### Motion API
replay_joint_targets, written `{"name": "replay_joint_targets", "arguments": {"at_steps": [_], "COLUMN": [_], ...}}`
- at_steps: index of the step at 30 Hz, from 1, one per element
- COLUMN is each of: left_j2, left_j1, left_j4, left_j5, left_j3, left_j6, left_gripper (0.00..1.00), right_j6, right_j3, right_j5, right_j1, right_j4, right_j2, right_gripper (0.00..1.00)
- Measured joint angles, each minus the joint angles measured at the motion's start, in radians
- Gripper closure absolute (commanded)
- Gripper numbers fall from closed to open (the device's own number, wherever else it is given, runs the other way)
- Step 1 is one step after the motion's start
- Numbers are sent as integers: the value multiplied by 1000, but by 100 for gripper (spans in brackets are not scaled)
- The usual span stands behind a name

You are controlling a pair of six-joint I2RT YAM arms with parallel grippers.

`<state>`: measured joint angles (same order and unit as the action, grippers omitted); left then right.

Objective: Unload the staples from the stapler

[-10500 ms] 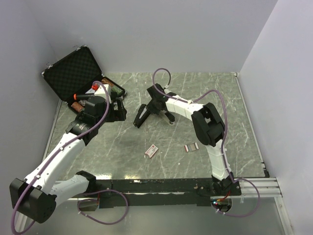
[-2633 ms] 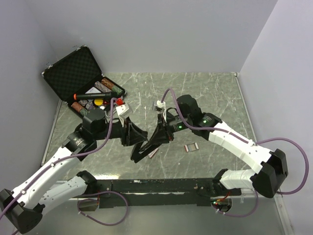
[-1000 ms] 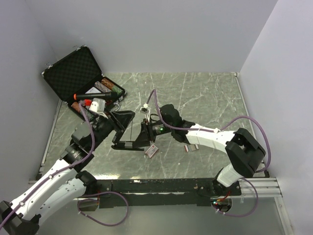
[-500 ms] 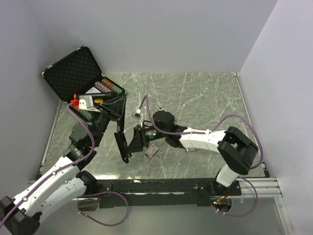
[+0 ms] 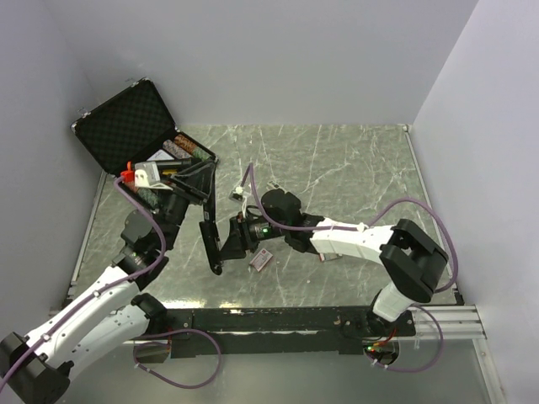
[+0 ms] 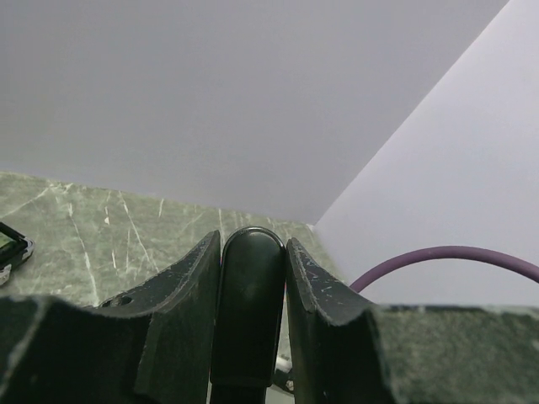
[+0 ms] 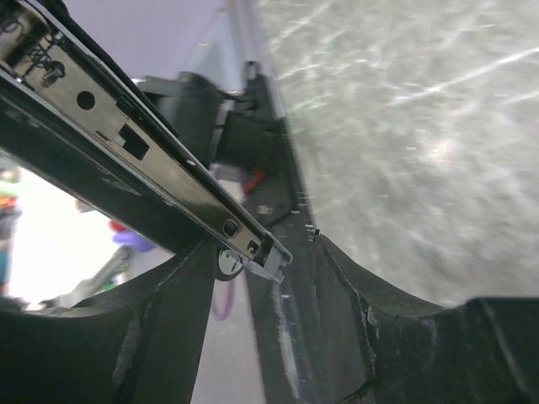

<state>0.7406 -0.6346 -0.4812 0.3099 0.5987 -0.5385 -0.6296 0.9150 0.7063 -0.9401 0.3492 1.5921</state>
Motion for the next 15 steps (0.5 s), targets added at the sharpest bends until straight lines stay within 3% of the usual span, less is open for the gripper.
{"name": "replay_joint_targets", "arguments": {"at_steps": [8, 15], "left_j2": [-83, -143], "left_j1": [0, 0], "left_j4": [59, 133], "left_j5": [-32, -79], "left_j3": [0, 0], "left_j6": [0, 0], "left_gripper": [99, 99], "right_j6": [192, 286], "right_j3": [77, 119], "right_j5": [-225, -369], "right_j1": [0, 2], "right_j4": [-287, -385], "right_j2": [-72, -79], "right_gripper": [40, 40]}}
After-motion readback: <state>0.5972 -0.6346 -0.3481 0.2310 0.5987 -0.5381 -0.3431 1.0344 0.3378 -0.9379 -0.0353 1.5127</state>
